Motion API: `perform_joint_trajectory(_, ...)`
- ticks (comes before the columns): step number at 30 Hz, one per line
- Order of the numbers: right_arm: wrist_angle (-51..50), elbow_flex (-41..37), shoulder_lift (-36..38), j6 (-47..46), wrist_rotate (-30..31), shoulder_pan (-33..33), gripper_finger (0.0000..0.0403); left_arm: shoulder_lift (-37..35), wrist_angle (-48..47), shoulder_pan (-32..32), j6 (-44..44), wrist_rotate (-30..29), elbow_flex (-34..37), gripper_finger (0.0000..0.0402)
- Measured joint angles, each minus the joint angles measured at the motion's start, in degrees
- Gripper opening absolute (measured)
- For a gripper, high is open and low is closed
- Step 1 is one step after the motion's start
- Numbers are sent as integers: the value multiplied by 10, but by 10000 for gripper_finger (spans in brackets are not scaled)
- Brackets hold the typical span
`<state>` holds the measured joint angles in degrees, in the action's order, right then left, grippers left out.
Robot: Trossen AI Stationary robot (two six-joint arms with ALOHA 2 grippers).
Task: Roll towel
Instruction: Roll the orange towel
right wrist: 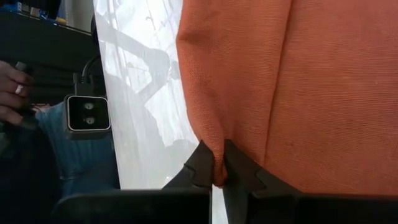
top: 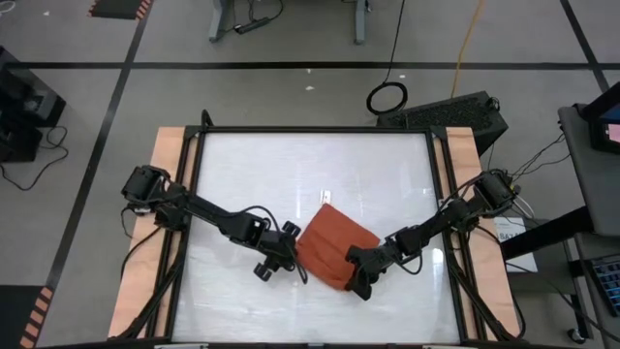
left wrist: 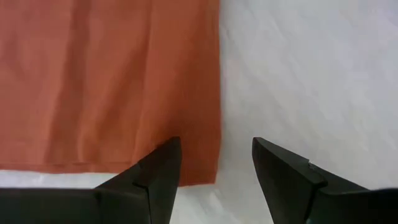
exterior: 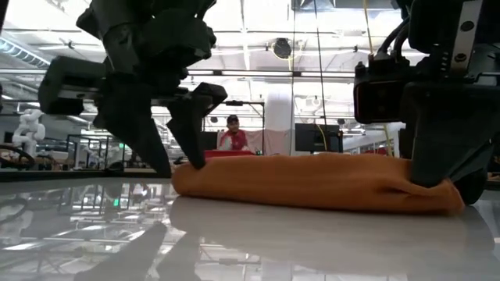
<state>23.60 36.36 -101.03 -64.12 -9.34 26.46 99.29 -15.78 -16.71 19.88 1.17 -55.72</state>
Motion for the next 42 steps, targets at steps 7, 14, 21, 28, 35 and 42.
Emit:
perform_joint_trajectory(7, 8, 0, 0, 1, 0, 0, 4, 30, 22, 15, -30, -1, -1, 206)
perform_joint_trajectory(14, 16, 0, 0, 8, -2, 0, 4, 64, 27, 26, -68, 26, -3, 198)
perform_joint_trajectory(21, -8, -3, 39, 66, -17, 6, 71, 69, 45, 39, -75, 73, -3, 104)
perform_joint_trajectory(28, -82, -2, 124, 98, 5, 30, 212, 71, 70, 40, -64, 138, -1, 12)
perform_joint_trajectory(35, -151, 22, 164, 172, 116, 105, 237, 74, 85, 53, -117, 249, 1, 15)
perform_joint_trajectory(42, -214, 102, 119, 295, 199, 159, 226, 92, 133, 89, -208, 377, 1, 15)
